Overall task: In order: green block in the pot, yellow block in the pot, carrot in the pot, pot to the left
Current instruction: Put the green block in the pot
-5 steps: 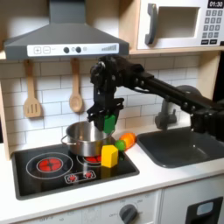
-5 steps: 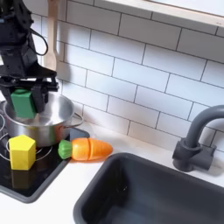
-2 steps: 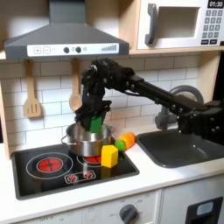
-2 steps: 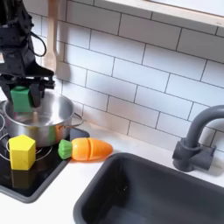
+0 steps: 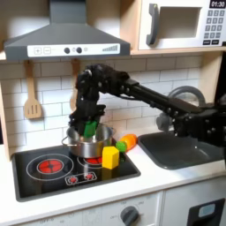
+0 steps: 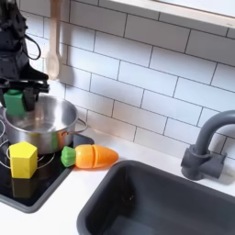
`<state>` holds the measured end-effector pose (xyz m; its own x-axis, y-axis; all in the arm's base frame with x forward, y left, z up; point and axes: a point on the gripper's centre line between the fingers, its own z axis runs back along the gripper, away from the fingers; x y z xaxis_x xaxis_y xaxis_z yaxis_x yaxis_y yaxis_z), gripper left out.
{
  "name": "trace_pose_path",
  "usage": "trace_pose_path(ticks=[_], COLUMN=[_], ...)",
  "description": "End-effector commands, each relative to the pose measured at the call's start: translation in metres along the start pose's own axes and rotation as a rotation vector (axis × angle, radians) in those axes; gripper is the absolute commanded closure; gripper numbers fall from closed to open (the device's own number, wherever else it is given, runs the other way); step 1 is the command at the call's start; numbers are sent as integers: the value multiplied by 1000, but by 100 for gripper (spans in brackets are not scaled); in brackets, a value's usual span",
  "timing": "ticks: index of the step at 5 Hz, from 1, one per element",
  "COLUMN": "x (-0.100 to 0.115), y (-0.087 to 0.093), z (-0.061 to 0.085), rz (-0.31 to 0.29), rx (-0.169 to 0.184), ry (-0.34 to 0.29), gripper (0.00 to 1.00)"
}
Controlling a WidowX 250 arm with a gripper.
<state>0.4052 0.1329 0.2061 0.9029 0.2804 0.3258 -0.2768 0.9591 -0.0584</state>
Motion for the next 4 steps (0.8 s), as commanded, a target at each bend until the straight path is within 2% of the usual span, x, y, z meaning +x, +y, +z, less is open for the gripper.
trace_pose_path(ticks=[1,2,3,4], x=[2,5,5,3], y=[8,10,4,4], z=[-15,-13,-7,-11], rz=[0,-8,-18,-14], rx=[-4,-6,-15,-16], ry=[29,30,17,31], gripper=[100,0,0,0])
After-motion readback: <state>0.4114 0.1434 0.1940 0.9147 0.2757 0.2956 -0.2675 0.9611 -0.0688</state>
